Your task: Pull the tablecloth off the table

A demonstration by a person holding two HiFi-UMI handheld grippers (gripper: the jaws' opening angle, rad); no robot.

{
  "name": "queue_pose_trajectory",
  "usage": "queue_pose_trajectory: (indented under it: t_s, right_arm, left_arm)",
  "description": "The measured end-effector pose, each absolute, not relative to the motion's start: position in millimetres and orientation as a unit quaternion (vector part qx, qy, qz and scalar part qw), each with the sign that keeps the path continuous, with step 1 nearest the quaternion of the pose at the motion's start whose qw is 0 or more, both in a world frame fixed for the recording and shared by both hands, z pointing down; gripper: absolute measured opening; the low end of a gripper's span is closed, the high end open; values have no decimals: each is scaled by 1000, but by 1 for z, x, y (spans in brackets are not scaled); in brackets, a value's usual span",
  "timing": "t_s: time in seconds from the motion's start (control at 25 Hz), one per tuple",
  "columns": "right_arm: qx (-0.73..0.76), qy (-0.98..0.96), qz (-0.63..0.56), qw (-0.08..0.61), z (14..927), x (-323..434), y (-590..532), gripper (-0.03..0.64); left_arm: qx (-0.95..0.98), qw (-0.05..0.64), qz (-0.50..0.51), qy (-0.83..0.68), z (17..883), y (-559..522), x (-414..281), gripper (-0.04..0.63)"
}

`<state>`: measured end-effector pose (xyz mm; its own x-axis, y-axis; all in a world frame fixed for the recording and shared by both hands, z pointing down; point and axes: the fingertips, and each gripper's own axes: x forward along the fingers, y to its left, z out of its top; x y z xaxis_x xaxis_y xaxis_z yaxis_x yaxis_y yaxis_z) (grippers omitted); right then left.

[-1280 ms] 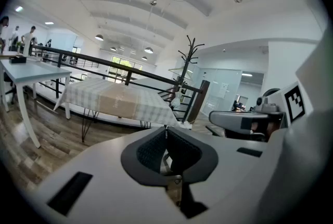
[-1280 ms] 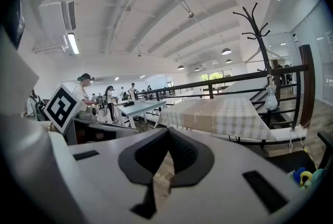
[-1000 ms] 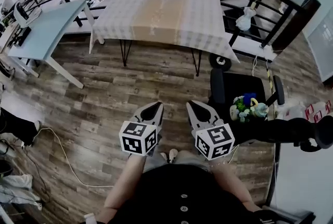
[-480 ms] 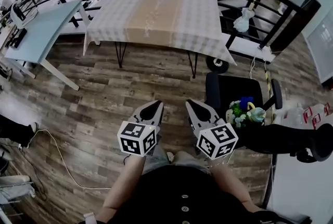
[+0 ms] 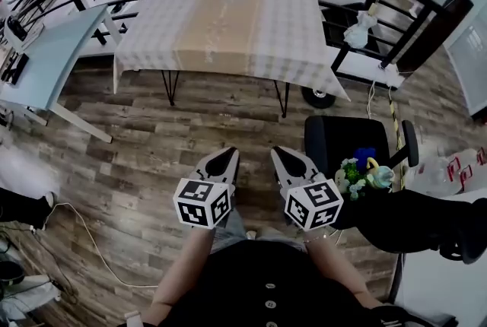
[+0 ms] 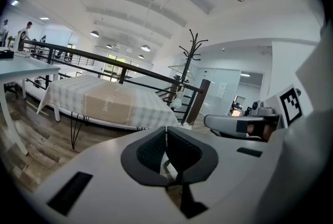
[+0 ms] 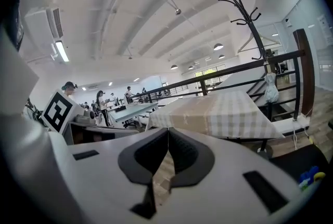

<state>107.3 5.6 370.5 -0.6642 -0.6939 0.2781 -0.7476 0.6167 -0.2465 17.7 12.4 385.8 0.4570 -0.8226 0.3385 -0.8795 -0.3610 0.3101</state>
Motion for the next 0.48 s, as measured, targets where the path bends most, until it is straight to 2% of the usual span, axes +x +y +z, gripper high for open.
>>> queue_pose_trajectory:
  t_s: [0.48]
  right_arm:
    - [473, -860, 178, 72, 359, 58, -169, 28]
  left_arm:
    - [847, 250, 71, -464, 375, -158, -55, 21]
